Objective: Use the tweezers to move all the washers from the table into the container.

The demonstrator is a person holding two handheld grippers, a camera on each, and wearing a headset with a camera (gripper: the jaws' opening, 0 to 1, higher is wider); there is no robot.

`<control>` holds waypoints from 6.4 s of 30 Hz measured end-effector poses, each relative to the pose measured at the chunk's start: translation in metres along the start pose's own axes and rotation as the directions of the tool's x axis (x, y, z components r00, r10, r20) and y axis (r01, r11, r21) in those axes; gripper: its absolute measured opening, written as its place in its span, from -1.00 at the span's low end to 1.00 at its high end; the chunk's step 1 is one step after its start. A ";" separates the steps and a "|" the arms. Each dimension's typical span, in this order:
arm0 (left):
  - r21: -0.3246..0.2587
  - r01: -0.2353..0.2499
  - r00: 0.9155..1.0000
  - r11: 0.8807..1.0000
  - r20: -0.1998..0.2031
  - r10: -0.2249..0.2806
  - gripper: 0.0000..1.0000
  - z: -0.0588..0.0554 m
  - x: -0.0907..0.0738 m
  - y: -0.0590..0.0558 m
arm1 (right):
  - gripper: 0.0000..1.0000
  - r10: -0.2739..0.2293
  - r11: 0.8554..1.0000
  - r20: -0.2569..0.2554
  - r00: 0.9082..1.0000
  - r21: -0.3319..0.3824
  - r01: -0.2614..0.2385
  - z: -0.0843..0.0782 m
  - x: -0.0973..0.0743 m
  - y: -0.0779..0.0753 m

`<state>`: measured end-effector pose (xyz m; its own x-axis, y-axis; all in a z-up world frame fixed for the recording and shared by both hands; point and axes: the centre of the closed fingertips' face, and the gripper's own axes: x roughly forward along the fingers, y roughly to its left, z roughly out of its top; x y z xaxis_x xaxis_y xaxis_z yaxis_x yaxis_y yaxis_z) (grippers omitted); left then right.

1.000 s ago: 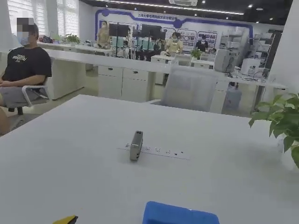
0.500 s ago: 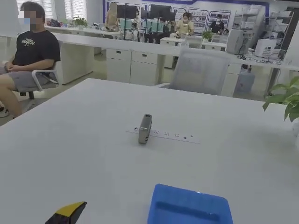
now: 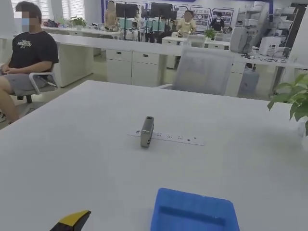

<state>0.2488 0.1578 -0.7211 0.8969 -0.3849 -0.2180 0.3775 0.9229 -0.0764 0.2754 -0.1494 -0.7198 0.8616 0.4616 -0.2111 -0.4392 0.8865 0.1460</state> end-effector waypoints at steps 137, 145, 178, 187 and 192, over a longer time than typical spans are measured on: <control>0.280 0.827 0.543 0.488 -0.627 -0.559 -1.00 -0.043 0.007 -0.119 | -0.11 0.098 0.988 -0.239 0.966 -0.092 -0.123 -0.032 0.003 0.032; 0.272 0.839 0.520 0.471 -0.654 -0.550 -1.00 -0.042 0.007 -0.120 | -0.38 0.393 0.842 -0.415 0.821 -0.197 -0.503 -0.063 0.034 0.134; 0.304 0.880 0.458 0.366 -0.746 -0.483 -1.00 -0.034 0.016 -0.120 | -0.85 0.606 0.606 -0.547 0.578 -0.154 -0.780 -0.125 0.070 0.199; 0.279 0.881 0.445 0.382 -0.760 -0.472 -1.00 -0.036 0.020 -0.117 | -0.85 0.623 0.604 -0.541 0.565 -0.126 -0.787 -0.128 0.075 0.204; 0.275 0.884 0.442 0.378 -0.755 -0.484 -1.00 -0.033 0.020 -0.120 | -0.86 0.637 0.594 -0.528 0.562 -0.128 -0.794 -0.125 0.077 0.209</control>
<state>0.2140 0.0396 -0.7483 0.0393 -0.6065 -0.7941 0.9989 0.0044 0.0460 0.2179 0.0759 -0.8265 0.0703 0.8413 -0.5360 -0.9777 0.1647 0.1303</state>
